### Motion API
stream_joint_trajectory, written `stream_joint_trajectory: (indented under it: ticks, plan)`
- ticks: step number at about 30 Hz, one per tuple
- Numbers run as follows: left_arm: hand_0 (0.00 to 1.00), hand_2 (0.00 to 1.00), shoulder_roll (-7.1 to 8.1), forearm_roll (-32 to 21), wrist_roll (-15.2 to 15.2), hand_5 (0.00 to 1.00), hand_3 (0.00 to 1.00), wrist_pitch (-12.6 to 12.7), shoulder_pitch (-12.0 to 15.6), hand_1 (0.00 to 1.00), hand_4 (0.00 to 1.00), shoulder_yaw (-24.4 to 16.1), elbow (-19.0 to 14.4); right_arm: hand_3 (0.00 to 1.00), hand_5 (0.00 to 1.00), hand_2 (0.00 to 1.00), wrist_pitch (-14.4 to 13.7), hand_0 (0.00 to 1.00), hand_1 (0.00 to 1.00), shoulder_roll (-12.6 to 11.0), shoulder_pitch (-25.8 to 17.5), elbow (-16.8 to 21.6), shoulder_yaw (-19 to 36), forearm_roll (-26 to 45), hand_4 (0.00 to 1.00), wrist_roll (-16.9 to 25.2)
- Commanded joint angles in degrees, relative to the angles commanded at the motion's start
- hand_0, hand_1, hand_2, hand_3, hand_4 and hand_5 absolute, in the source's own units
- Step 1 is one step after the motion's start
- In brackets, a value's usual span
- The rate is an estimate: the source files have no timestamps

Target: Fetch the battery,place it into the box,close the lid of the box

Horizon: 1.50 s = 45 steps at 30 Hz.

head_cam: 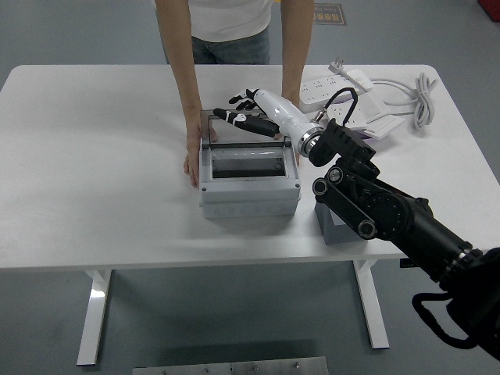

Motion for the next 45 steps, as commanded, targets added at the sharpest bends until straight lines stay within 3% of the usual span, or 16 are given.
stream_joint_trajectory:
  ticks: [11,13,18,19,36,45]
  plan:
    - [0.615,0.602,0.06,-0.8,-0.3,0.002,0.584,0.4,0.3,0.701,0.596,0.4,0.0,0.780,0.998,0.742,0.7,0.923,0.764,-3.2,1.2,3.6,-2.8,0.5,0.998,-1.7]
    - [0.615,0.601,0.06,-0.9,-0.4,0.002,0.584,0.4,0.3,0.701,0.596,0.5,0.0,0.779,0.998,0.732,1.0,0.879,0.730,-3.4,1.0,3.5,-3.2,0.7,0.998,-1.8]
    - [0.615,0.601,0.02,-0.9,-0.4,0.002,0.584,0.4,0.2,0.701,0.596,0.5,0.1,0.779,0.998,0.732,1.3,0.879,0.730,-3.6,0.7,3.4,-4.0,1.0,0.998,-1.8]
    - [0.615,0.601,0.02,-0.9,-0.5,0.002,0.584,0.5,0.2,0.701,0.597,0.5,0.1,0.774,0.998,0.706,1.3,0.788,0.672,-3.7,0.7,3.4,-4.1,0.9,0.998,-1.8]
    - [0.615,0.602,0.12,-1.2,-0.6,0.002,0.584,0.8,0.6,0.701,0.598,0.5,0.1,0.772,0.998,0.709,1.1,0.786,0.672,-4.8,1.4,4.6,-6.0,0.2,0.998,-2.2]
    - [0.616,0.602,0.15,-1.8,-0.8,0.002,0.584,1.0,0.7,0.702,0.597,0.8,0.1,0.762,0.998,0.684,1.9,0.713,0.619,-5.7,1.4,5.5,-7.0,0.2,0.998,-2.9]
